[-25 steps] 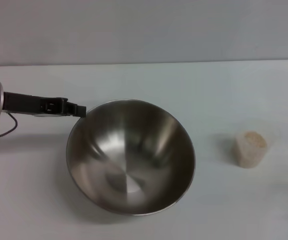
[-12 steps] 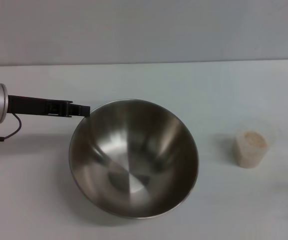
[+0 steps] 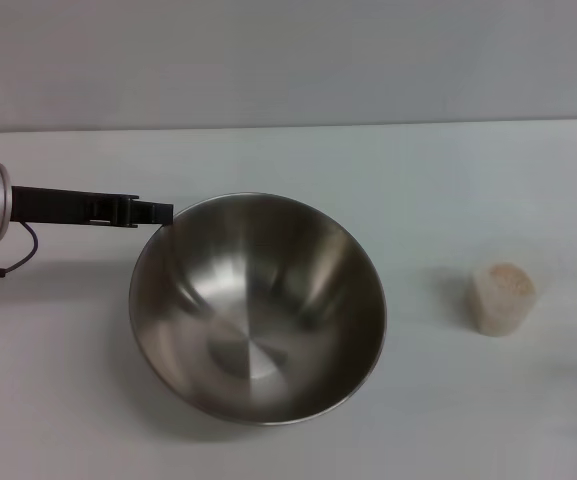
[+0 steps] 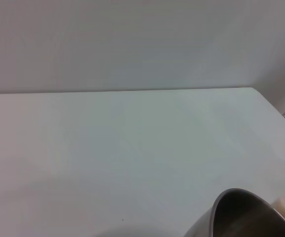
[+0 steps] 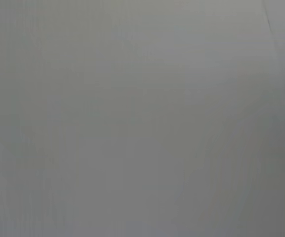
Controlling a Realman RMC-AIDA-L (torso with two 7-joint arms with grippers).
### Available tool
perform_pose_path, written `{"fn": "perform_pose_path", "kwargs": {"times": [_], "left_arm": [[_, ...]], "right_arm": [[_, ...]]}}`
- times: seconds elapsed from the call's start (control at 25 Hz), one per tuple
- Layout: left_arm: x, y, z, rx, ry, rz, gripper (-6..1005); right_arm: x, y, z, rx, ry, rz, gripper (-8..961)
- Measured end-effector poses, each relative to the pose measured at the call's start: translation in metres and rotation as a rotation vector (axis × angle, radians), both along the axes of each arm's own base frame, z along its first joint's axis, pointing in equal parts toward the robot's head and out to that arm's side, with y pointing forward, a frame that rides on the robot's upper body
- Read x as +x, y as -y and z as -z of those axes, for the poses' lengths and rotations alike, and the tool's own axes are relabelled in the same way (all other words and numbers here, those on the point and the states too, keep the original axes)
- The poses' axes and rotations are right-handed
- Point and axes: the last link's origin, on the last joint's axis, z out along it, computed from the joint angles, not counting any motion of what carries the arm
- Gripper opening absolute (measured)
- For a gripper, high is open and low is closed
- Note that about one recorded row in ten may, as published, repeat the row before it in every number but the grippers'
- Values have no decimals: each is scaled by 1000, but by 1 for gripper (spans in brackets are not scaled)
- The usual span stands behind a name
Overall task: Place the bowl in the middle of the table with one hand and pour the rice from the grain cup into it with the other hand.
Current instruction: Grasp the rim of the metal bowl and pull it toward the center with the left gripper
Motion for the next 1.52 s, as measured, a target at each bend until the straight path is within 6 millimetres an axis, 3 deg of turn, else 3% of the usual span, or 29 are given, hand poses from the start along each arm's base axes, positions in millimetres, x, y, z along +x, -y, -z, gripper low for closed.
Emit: {"fn": "perform_pose_path", "kwargs": {"times": [0.36,0.56,0.68,0.92,1.52], "left_arm": [[-5,3,2,2,-2,1,96],[-10,5,1,29,-8,2,283],[-12,4,0,52,-17,4,489],[-12,5,2,60,-37,23,536],[-19,12,23,7,-186,60,443]], "right_arm": [[0,0,0,0,1,0,825],[1,1,-1,1,3,3,825],[1,1,-1,1,3,4,826],[1,1,-1,1,3,4,826],[3,2,0,-6,1,12,825]]}}
